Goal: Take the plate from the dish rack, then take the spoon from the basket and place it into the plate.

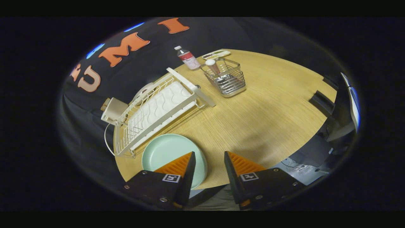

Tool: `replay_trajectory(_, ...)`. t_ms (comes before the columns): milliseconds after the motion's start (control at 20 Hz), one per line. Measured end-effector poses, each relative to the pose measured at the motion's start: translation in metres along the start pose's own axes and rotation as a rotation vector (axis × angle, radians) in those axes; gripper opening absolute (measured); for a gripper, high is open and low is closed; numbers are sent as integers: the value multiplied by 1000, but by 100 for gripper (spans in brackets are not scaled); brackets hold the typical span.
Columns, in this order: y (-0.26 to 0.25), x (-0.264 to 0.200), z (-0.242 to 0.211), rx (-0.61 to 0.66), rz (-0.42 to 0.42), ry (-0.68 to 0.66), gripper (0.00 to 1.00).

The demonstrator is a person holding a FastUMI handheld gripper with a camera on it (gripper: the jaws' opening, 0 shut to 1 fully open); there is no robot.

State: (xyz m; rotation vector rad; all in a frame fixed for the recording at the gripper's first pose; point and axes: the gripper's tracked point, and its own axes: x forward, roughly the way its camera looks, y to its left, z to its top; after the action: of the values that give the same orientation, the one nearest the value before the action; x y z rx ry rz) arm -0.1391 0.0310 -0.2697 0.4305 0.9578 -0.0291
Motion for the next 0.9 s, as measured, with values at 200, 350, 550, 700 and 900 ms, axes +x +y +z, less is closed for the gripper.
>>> replay_trajectory(200, -15, -11, 39, -32, -25, -107, 79)
replay_trajectory(350, -23, -17, 66, -78, -52, -179, 88)
replay_trajectory(550, -29, -23, 105, -165, -95, -284, 89)
replay_trajectory(700, -23, -28, 132, -234, -105, -364, 90)
replay_trajectory(900, -14, -27, 162, -343, -113, -453, 94)
